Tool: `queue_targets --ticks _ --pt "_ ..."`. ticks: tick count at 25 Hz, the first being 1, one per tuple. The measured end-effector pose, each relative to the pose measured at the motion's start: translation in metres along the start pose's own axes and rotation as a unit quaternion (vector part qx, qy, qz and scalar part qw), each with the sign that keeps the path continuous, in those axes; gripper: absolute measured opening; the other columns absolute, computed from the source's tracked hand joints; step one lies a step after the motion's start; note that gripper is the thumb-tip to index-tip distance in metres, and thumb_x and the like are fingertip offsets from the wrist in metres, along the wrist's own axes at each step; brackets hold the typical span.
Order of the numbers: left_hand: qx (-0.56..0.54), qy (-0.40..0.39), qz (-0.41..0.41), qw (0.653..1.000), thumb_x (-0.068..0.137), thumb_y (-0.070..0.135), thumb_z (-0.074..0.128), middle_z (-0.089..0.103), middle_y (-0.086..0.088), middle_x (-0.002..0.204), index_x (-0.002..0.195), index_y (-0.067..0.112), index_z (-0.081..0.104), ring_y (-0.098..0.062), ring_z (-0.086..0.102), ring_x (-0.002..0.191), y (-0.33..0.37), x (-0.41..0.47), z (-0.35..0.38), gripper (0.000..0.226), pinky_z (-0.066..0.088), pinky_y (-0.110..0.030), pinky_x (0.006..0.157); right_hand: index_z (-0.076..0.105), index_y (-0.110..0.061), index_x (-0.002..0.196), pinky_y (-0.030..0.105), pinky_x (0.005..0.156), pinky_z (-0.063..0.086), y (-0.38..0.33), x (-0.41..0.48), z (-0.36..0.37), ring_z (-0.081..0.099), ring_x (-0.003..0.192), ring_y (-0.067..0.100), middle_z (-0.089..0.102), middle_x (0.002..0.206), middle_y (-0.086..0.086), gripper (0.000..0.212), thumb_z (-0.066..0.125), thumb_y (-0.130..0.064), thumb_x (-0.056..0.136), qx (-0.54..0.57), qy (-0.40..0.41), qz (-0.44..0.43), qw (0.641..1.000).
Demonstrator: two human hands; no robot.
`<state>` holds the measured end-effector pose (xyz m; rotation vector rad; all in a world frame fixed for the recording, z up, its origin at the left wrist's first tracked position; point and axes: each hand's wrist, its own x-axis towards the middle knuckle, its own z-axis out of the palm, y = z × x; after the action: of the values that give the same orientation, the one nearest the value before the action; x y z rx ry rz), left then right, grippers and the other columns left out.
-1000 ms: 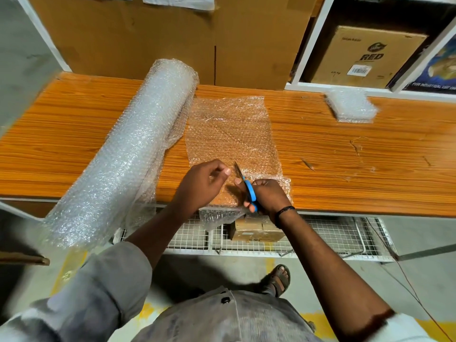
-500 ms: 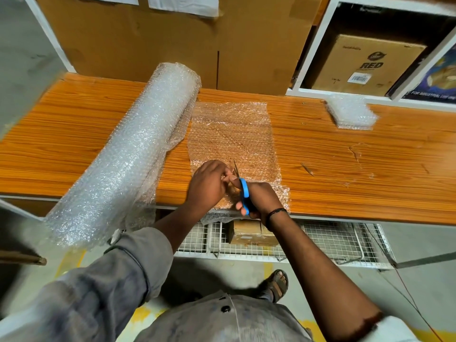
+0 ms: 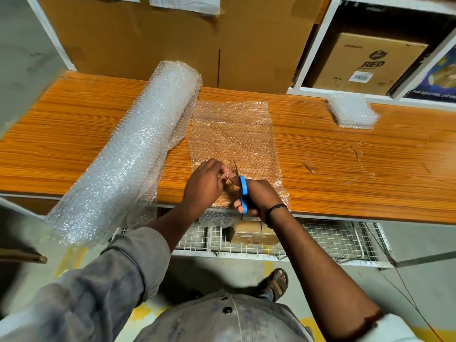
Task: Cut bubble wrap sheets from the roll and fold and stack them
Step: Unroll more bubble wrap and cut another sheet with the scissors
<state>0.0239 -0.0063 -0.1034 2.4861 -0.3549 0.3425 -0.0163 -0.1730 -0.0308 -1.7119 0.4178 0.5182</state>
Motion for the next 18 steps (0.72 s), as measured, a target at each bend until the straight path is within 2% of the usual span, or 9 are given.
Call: queue_targets --ticks 3,6,10,15,18 --pt "0.008 -0.017 -0.008 1.000 0.080 0.003 0.073 0.065 0.002 0.116 0.107 0.019 0.068 -0.019 0.058 0.108 0.000 0.004 -0.004 0.032 0.050 -0.034 0.085 0.073 0.000 0.095 0.020 0.038 0.031 -0.001 0.004 0.004 0.059 0.044 0.022 0.072 0.068 0.019 0.046 0.073 -0.046 0.091 -0.003 0.003 -0.002 1.000" --pt "0.023 -0.012 -0.008 1.000 0.082 -0.001 0.068 0.065 0.000 0.112 0.103 0.016 0.068 -0.021 0.058 0.103 0.001 0.008 -0.005 0.027 0.050 -0.036 0.082 0.074 0.002 0.095 0.020 0.040 0.032 -0.001 0.006 0.007 0.059 0.044 0.021 0.072 0.068 0.017 0.050 0.073 -0.048 0.090 -0.012 0.005 -0.007 1.000" --pt "-0.005 0.030 0.013 0.999 0.089 0.002 0.065 0.065 -0.002 0.111 0.107 0.013 0.065 -0.020 0.060 0.096 -0.003 0.003 -0.003 0.021 0.041 -0.029 0.074 0.074 0.003 0.097 0.023 0.045 0.035 -0.004 0.010 0.008 0.059 0.044 0.020 0.072 0.067 0.016 0.053 0.073 -0.050 0.090 -0.017 0.008 -0.007 1.000" --pt "-0.023 0.037 0.022 0.999 0.092 0.003 0.061 0.063 0.001 0.109 0.107 0.015 0.062 -0.018 0.059 0.093 -0.006 0.002 -0.002 0.019 0.038 -0.027 0.071 0.073 0.006 0.094 0.020 0.042 0.041 -0.010 0.013 0.012 0.058 0.042 0.018 0.072 0.065 0.014 0.053 0.075 -0.046 0.089 -0.031 0.020 -0.020 0.999" --pt "-0.026 0.036 0.036 0.998 0.094 0.006 0.059 0.062 0.001 0.108 0.108 0.014 0.061 -0.019 0.058 0.092 -0.007 0.001 -0.001 0.017 0.039 -0.030 0.068 0.063 -0.005 0.081 0.019 0.041 0.042 -0.011 0.017 0.015 0.058 0.041 0.018 0.070 0.062 0.013 0.045 0.080 -0.047 0.086 -0.049 0.038 -0.033 0.998"
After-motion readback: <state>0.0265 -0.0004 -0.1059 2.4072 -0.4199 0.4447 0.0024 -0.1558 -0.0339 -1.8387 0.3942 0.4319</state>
